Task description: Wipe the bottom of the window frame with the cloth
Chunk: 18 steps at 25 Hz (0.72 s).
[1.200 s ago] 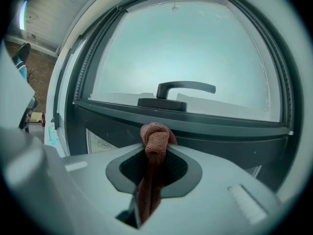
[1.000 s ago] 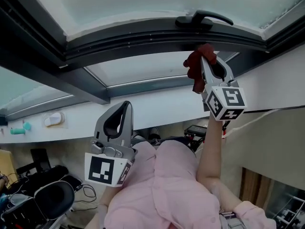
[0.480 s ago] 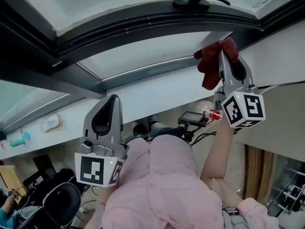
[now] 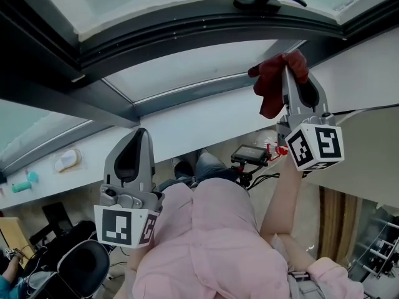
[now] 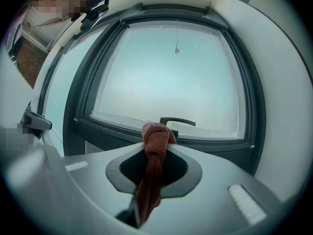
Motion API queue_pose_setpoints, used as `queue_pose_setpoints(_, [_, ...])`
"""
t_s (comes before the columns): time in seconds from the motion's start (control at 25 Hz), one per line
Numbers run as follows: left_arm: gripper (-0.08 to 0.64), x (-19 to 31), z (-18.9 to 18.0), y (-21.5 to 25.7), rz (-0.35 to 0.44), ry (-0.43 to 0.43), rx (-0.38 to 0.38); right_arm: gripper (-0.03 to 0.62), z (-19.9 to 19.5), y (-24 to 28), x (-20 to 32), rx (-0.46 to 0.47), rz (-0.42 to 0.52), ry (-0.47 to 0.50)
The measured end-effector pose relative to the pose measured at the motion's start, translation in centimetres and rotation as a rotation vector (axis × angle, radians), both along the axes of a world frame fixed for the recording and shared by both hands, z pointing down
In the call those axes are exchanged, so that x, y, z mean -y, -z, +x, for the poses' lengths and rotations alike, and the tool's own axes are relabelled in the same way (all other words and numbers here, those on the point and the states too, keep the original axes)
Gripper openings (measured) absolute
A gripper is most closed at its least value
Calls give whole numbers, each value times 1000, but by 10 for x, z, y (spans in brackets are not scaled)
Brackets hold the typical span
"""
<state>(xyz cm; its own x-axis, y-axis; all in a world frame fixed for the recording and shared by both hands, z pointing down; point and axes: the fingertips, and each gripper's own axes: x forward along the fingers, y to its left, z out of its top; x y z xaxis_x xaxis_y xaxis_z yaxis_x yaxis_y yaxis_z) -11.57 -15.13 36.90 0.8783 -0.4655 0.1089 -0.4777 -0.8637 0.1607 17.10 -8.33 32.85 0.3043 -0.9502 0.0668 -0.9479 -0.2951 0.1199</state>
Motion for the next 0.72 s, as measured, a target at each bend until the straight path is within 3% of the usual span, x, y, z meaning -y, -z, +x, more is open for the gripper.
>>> queue_pose_setpoints(0.24, [-5, -9, 19, -7, -13, -51, 19, 59, 1, 0, -9, -40, -12, -19])
queue_pose_setpoints(0.52, [-5, -27, 68, -9, -21, -92, 24, 59, 45, 44, 2, -128, 96, -68])
queue_pose_setpoints(0.72, [-5, -47, 112, -7, -45, -55, 17, 59, 74, 76, 25, -171, 165, -3])
